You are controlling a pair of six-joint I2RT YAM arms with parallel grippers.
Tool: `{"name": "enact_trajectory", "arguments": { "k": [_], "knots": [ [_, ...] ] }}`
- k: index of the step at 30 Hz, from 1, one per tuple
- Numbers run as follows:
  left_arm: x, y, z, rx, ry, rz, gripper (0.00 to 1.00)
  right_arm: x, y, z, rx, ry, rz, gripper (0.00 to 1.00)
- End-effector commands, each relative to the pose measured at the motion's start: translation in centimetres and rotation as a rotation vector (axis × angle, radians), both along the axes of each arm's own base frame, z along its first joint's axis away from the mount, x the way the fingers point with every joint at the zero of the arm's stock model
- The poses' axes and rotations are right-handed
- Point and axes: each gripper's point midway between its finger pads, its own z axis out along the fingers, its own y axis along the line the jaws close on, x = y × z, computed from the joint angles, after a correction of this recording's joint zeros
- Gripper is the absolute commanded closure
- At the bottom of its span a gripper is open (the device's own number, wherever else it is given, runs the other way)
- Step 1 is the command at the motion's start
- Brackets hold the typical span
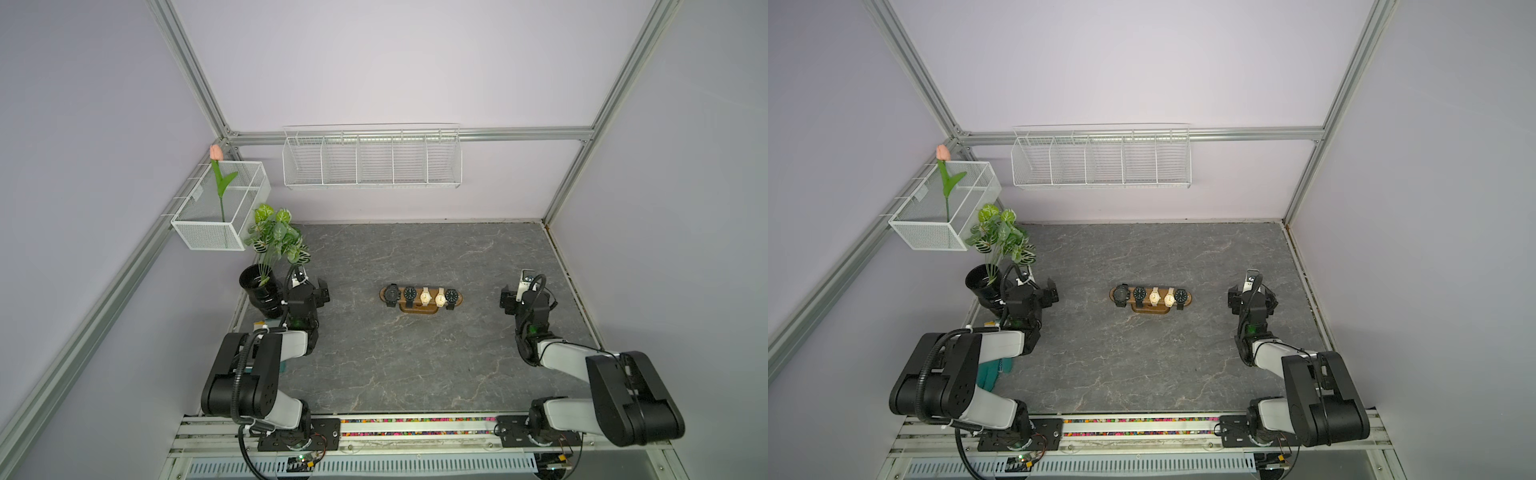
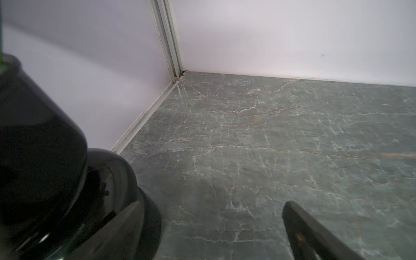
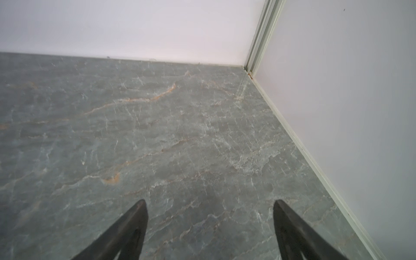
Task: Place watch on stand
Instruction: Reset both arms
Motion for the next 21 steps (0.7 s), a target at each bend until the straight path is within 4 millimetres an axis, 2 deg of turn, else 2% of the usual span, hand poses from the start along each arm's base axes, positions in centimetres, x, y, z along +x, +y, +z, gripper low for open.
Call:
{"name": "enact_trajectory", "arguments": {
  "k": [1,3,6,18,21],
  "knots": [
    [0.9,-0.3,1.2,-0.066,-0.035,-0.041,0.01,0.9,-0.1,0.4,0.034,-0.078,0.052,0.12],
    [0.7,-0.4,1.1,-0.054,-0.076,-0.052,0.01,1.4,-0.3,-1.0,0.065,-0.064,0.066,0.11],
    [0.7,-0.3,0.8,-0.063,-0.015,-0.042,0.01,1.8,-0.7,-2.1,0.072,-0.027,0.046,0.12],
    [0.8,-0.3,1.0,-0.062,-0.03,-0.043,0.01,2.0,-0.6,-1.9,0.064,-0.028,0.049,0.12],
    [0.7,-0.3,0.9,-0.063,-0.027,-0.042,0.01,2.4,0.0,-2.1,0.067,-0.014,0.082,0.12]
  ]
}}
